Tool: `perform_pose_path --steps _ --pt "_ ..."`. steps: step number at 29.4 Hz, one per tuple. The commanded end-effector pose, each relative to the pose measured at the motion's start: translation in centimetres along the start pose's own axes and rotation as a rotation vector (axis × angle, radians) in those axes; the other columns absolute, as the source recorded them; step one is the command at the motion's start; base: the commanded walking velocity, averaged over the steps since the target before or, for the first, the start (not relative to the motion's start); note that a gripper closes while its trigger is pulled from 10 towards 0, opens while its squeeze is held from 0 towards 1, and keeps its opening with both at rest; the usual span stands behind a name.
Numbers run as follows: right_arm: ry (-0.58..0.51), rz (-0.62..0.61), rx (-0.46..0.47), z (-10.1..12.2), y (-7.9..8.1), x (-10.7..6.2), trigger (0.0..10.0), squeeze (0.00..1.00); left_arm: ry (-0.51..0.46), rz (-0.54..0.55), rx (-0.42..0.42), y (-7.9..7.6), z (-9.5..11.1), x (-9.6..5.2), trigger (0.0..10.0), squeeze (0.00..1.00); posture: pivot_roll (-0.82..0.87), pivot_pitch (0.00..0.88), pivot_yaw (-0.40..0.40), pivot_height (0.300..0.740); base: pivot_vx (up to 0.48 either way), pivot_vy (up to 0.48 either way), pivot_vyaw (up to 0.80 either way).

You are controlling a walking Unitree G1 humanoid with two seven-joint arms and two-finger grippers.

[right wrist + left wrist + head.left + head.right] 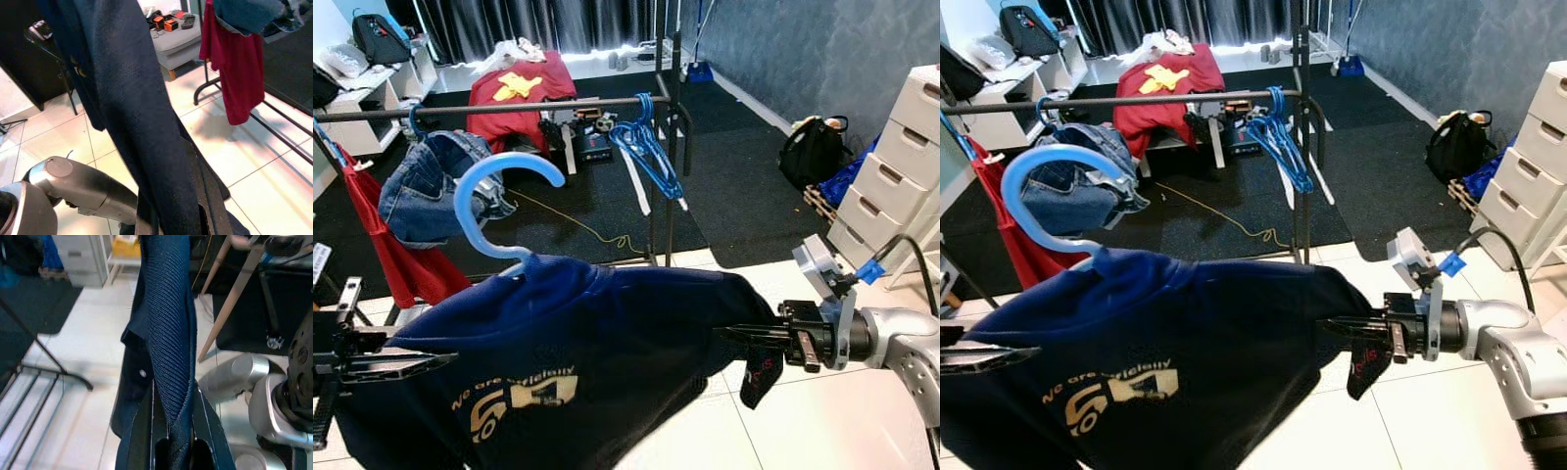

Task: Hang hanger

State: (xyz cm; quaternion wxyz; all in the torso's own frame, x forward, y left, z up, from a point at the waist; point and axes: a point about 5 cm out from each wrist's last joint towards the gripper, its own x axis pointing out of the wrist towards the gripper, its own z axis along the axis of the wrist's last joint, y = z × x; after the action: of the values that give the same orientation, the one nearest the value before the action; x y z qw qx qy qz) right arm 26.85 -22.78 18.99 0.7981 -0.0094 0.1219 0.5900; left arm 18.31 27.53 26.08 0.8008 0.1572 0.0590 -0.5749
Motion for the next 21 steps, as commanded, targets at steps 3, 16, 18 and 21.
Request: perform_pose_path --steps 3,16,18,21 --pt "-0.037 -0.097 -0.051 0.6 -1.1 -0.3 0.0 0.0 0.175 0.051 -0.054 0.4 -2.2 -0.8 10.0 0.0 -0.09 0.009 0.032 0.74 0.0 0.0 0.0" --pt "-0.225 -0.442 -0.161 3.8 -4.5 -1.5 0.0 0.0 0.391 0.496 -0.165 3.5 -8.8 -2.5 10.0 0.0 -0.09 0.003 0.034 0.74 0.0 0.0 0.0" --pt "-0.234 -0.463 -0.161 3.8 -4.7 -1.6 0.0 0.0 0.382 0.586 -0.165 4.2 -9.1 -2.7 10.0 0.0 -0.09 0.003 0.034 0.74 0.0 0.0 0.0" --pt "-0.241 -0.48 -0.162 3.9 -4.9 -1.6 0.0 0.0 0.36 0.663 -0.172 4.9 -9.2 -2.8 10.0 0.0 -0.09 0.003 0.034 0.74 0.0 0.0 0.0"
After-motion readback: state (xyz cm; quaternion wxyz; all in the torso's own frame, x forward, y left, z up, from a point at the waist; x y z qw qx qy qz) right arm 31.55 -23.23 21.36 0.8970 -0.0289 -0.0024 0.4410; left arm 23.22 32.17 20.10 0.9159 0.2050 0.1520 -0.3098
